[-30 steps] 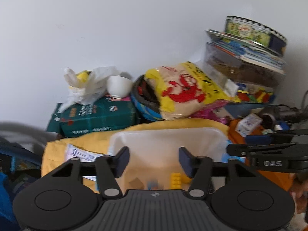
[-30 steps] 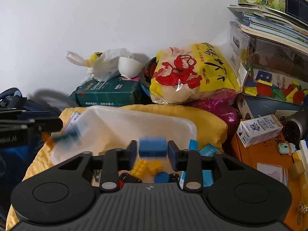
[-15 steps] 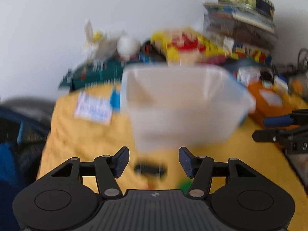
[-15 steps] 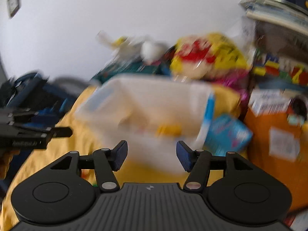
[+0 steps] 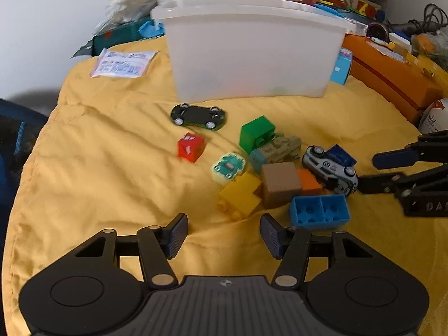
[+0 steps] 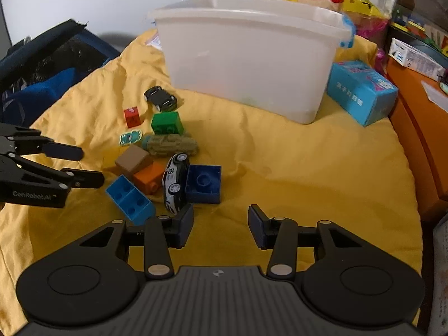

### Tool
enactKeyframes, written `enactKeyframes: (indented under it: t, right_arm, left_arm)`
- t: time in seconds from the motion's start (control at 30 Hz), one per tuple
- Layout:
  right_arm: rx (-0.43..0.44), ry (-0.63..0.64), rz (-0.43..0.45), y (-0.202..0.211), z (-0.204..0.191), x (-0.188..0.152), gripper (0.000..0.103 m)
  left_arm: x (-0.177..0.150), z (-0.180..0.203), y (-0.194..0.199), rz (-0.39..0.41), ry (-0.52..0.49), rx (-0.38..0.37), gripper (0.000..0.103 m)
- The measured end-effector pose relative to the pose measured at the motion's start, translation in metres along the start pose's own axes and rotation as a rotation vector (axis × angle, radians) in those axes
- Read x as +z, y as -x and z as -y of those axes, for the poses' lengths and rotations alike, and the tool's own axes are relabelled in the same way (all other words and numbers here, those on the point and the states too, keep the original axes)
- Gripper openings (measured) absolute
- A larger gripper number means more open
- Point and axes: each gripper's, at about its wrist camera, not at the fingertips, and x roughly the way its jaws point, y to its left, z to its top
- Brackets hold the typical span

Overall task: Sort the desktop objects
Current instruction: 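Move both open tools back toward the toy pile, then grasp yellow brick with left tool while right tool grasps dark blue brick, then carry yellow brick and dark blue brick over the white bin and release both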

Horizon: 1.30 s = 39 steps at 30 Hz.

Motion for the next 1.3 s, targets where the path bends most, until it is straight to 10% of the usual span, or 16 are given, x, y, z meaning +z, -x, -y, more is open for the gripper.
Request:
enactKeyframes:
  t: [0.4,0.63,1.3]
  right_arm:
    - [-0.002,0.035,0.01,-0.022,-0.017,0.009,0.047]
    - [-0.001,0.0,-0.005,-0.033,-0.013,0.013,0.034]
    - [-0.012,-0.122,0.196,0.058,0.024,0.019,0.034]
  left_arm:
    - [0.009,0.01,-0.022,0.016,-0.031,-0.015,0.059]
    - [0.007,0.008,-0.017,0.036,-0.041,-0.032,0.039]
    - [0.055,-0.006,0.073,0.25,0.05,-0.06,0.039]
